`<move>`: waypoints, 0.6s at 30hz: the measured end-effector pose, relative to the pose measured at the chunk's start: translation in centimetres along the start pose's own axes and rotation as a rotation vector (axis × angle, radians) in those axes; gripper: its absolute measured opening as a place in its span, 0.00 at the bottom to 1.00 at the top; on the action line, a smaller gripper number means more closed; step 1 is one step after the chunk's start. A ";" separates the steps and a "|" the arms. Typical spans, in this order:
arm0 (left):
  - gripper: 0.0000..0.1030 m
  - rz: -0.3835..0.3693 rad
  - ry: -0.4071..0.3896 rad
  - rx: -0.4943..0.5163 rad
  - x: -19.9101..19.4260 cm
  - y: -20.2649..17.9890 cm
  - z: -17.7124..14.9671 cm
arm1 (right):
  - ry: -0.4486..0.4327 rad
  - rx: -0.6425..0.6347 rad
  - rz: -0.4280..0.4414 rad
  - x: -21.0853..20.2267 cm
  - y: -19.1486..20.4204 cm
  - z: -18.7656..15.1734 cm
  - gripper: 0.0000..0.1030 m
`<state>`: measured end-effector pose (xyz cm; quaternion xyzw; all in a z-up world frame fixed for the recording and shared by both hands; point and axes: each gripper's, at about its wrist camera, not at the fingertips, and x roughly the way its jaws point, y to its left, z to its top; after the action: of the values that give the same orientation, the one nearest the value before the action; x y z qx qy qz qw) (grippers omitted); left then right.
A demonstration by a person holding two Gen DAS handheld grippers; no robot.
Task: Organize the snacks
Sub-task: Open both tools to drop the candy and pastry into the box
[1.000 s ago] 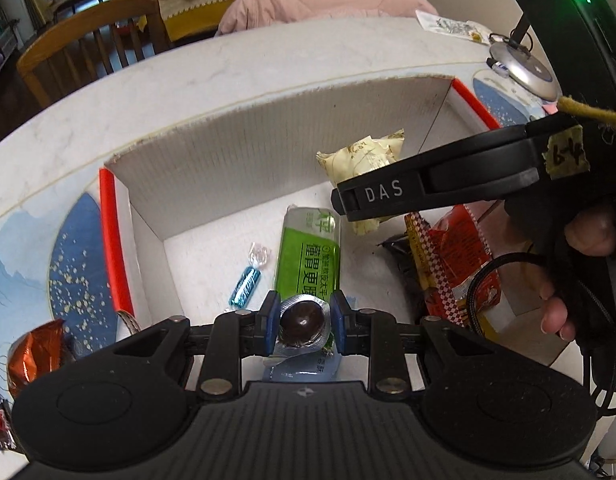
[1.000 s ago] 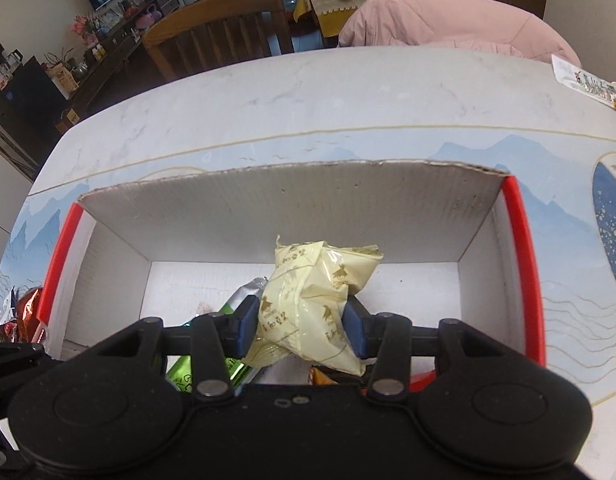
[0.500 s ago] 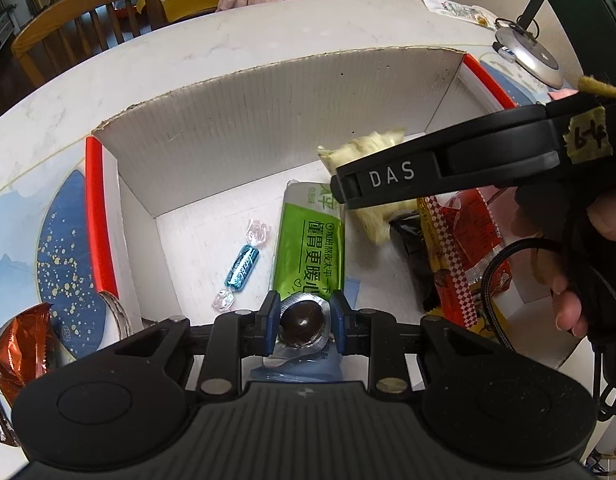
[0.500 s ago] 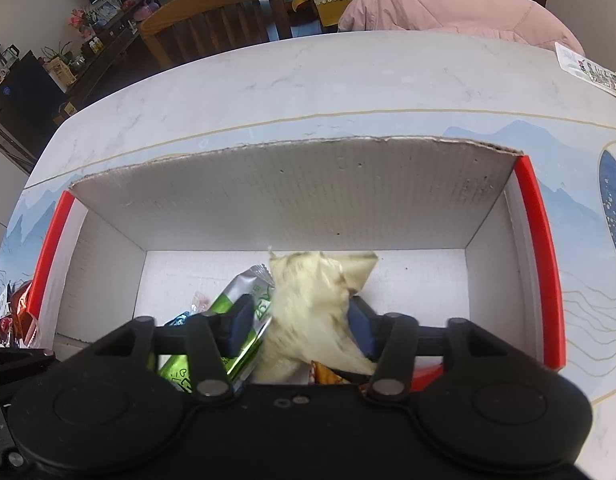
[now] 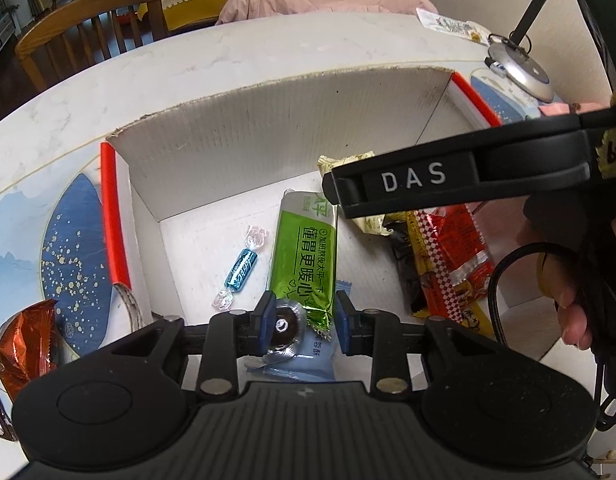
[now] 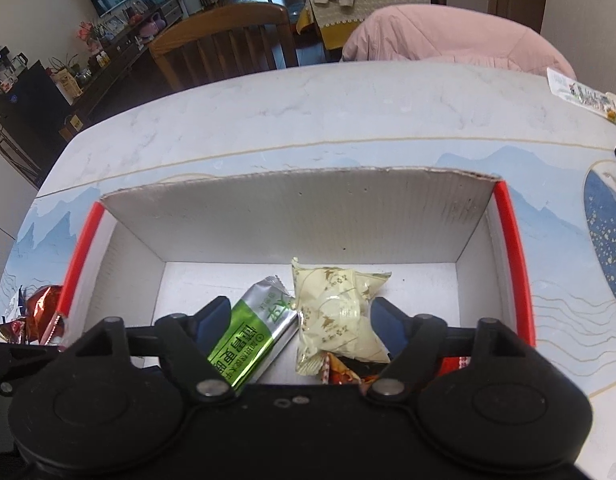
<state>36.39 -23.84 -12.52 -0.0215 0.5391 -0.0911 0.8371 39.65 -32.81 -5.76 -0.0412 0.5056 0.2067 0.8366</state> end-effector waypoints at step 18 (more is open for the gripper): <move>0.47 -0.051 -0.127 -0.003 -5.7 0.2 -1.8 | -0.093 -0.040 -0.022 -5.3 2.5 -1.6 0.82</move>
<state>32.45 -22.53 -8.17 -0.0422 0.4844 -0.1101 0.8669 35.27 -32.56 -1.63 -0.0539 0.4617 0.2095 0.8603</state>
